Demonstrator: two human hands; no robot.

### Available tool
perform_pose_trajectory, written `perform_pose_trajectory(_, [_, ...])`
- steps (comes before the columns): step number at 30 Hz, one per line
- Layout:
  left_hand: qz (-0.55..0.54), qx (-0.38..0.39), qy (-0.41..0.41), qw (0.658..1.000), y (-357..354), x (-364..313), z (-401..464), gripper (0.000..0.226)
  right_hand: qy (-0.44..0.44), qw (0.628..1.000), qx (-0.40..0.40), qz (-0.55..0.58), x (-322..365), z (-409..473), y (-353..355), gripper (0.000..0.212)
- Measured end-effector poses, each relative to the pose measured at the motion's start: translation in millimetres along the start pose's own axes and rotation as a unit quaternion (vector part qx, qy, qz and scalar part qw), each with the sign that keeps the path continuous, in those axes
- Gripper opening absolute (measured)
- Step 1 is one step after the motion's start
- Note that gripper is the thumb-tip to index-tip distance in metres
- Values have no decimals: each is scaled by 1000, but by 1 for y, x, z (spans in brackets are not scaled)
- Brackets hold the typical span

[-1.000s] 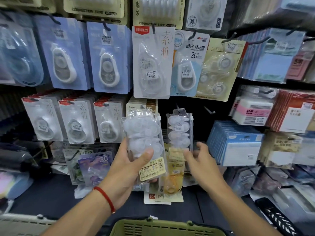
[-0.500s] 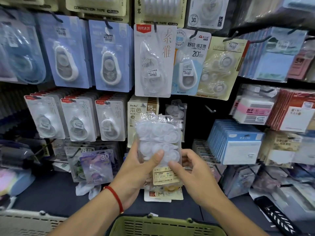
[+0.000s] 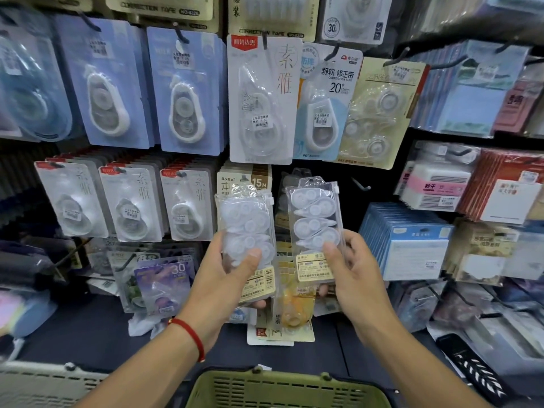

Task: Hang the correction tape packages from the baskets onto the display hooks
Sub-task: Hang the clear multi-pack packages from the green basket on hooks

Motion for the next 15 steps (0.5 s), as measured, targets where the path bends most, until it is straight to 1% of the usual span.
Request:
perform_pose_trajectory(4, [14,0,-16,1000,-1,-3,-2,31,2,1000,-12,1,-4,3,3,6])
perform_pose_trajectory(11, [-1,-1,-2,1000,1,0,1,29,8,999,-29,9,-1,2,5,13])
perform_pose_trajectory(15, [-19,-3,8,1000,3,2,4,31,6,999,-34,4,0,0,5,9])
Point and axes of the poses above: each hand's wrist, its own z-axis towards the middle knuckle, its own y-axis out of the back of the hand, x = y × z, the point moved 10 cm from there along z, towards the middle knuckle, and after that the axes turned 12 degrees about y, right-handed, at the moved point
